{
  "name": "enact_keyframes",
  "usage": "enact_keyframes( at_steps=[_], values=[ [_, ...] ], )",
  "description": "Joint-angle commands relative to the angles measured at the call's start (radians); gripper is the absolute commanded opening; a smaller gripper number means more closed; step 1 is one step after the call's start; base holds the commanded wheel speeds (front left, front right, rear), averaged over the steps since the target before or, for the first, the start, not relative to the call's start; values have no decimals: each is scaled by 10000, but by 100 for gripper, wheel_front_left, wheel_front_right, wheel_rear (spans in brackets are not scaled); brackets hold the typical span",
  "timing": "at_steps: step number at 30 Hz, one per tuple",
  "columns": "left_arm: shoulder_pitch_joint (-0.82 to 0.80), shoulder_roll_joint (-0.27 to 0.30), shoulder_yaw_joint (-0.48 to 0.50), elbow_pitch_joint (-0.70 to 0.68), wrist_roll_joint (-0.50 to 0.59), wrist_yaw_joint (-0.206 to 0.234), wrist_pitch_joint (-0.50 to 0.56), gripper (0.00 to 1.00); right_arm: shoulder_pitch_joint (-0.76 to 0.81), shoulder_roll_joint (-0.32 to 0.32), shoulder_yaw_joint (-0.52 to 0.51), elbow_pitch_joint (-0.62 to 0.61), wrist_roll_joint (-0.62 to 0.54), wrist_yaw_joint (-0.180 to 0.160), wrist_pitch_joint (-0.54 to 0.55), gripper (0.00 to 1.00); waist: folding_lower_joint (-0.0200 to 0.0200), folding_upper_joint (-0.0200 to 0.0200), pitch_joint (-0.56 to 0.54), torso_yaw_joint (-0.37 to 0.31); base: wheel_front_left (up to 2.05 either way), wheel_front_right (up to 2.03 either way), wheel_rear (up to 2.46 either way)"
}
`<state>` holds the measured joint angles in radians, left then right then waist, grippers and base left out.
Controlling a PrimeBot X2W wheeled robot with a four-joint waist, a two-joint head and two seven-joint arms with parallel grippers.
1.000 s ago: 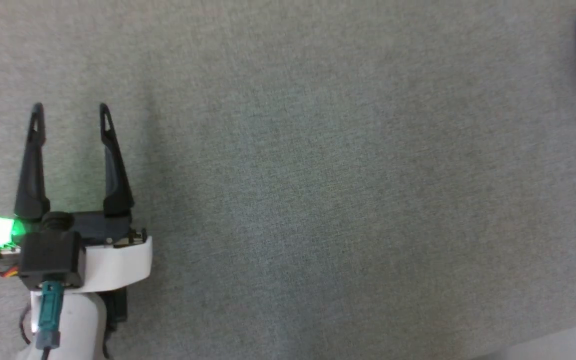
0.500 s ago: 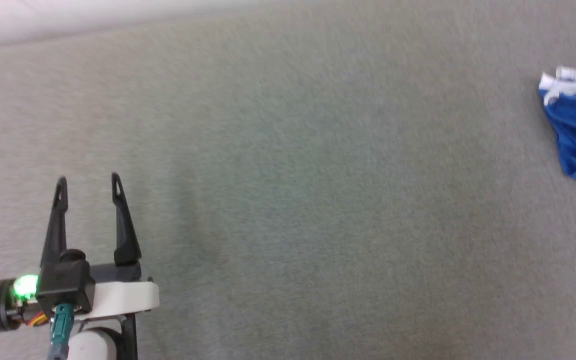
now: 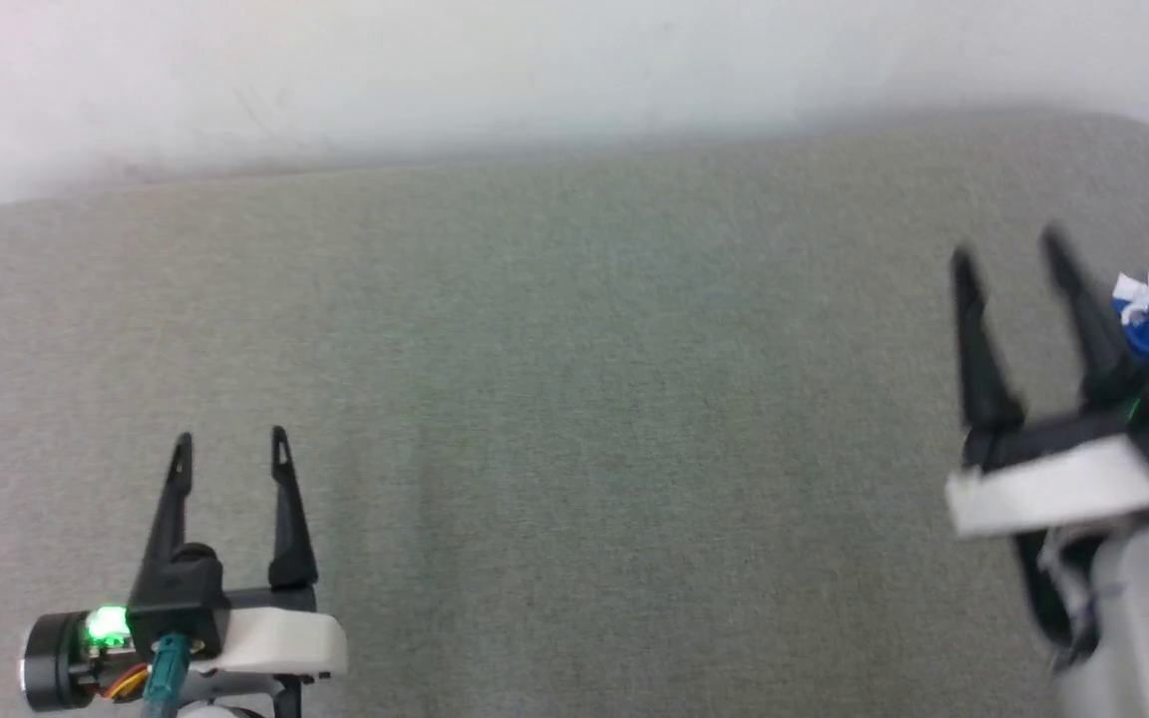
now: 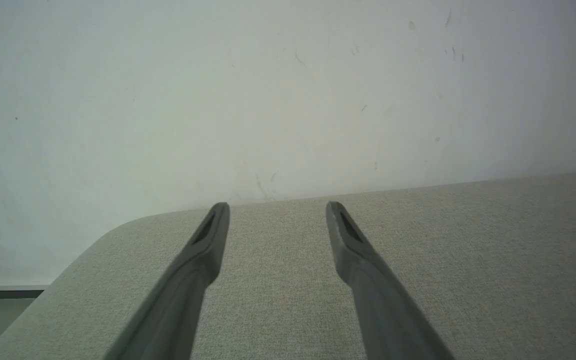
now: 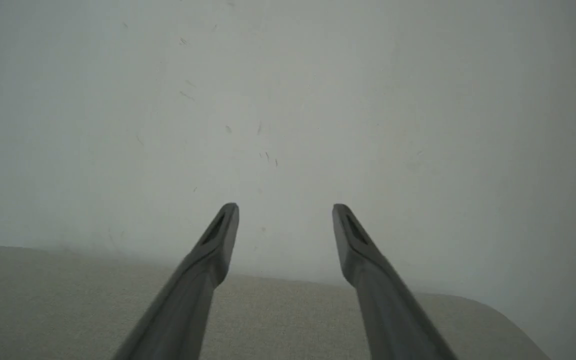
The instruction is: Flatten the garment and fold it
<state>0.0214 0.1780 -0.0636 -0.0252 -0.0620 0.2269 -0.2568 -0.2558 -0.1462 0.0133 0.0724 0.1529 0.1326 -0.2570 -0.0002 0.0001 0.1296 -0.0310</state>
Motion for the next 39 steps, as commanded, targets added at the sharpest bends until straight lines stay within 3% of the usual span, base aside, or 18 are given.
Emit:
enact_keyframes(
  at_steps=[1, 8, 14, 15, 39],
  values=[
    [120, -79, 18, 91, 11, -116, -49, 100, 473, 203, -8, -76, 55, -19, -45, 100, 2, -1, -426, 398, 0, 0, 0],
    [203, -256, -37, 453, 113, -420, -49, 100, 2230, 750, -505, -384, -392, -19, -46, 100, 2, -1, -665, 488, 0, 0, 0],
    [232, -364, 27, 677, 97, -644, -49, 100, 2769, 885, -871, -590, -518, -19, -46, 100, 2, -1, -816, 492, 0, 0, 0],
    [120, -334, -4, 658, 79, -604, 6, 0, 2669, 842, -849, -546, -451, 0, 4, 0, 2, -1, -808, 489, 0, 0, 0],
    [71, -488, 94, 599, 167, -880, 436, 0, 2649, 856, -713, -576, -624, -2, 435, 0, 2, -1, -893, 459, 0, 0, 0]
  ],
)
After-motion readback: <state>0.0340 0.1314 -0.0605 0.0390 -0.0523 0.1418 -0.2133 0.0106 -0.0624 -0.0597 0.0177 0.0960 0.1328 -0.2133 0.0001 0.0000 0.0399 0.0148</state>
